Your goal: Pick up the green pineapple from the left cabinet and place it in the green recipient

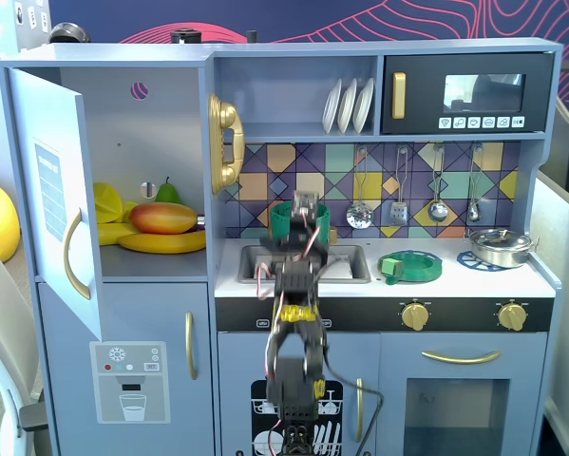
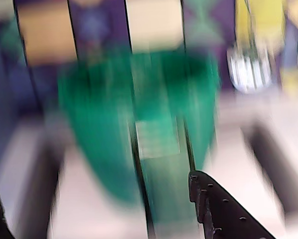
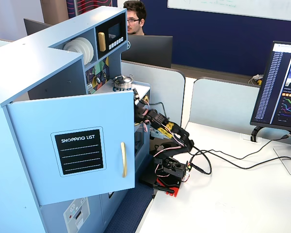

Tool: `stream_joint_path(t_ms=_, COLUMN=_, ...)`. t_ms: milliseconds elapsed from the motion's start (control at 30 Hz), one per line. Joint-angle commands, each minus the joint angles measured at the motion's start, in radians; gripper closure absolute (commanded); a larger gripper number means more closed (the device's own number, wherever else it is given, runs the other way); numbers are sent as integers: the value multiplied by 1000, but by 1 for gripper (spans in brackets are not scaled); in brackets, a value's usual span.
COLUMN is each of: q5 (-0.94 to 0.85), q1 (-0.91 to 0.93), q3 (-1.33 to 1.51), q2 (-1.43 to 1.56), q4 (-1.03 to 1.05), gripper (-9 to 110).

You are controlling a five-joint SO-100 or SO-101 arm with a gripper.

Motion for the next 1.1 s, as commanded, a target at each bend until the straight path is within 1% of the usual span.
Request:
stream_joint_path(t_ms=0, q5=3, q1=17, q3=153, q2=233, q4=222, gripper=59)
stream_joint_path(t_ms=100, q5=11, q1=28, q3=265, q2=313, q4=374, gripper=61)
stream_joint_path(t_ms=200, q5=41, q1=28, q3=385, q2=373, q4=472, gripper=64)
stream_joint_path(t_ms=300, q5=35, q1=17, q3=500, q2=437, q4=560, gripper=68)
stream_joint_path(t_ms=433, q5=-20, q1=17, q3=629, q2=474, q4=637, gripper=77)
stream_joint_path(t_ms=500, q5=12, q1=14, q3=669, q2=502, q4=664, gripper=79)
stream_joint_path(t_ms=600, q5=-37, q1=3, q3=699, q2=503, q4=773, gripper=86)
stream_joint_path(t_ms=700, q5=-84, q1=0, q3=726, q2=503, q4=885, gripper=87)
stream_joint_path(t_ms=900, q5=-66, q1=-8, q3=776, q2=503, q4=994, gripper=89)
stream_joint_path(t_ms=933, q5=-55, q1=-8, q3=788, q2=503, q4=1005, gripper=89)
stream_joint_path(t_ms=1000, q5=28, q1=-28, q3=788, q2=505, q4=1022, gripper=90)
stream_joint_path(t_ms=1067, q5=35, q1=-26, q3=788, q2=505, q4=1020, gripper=90)
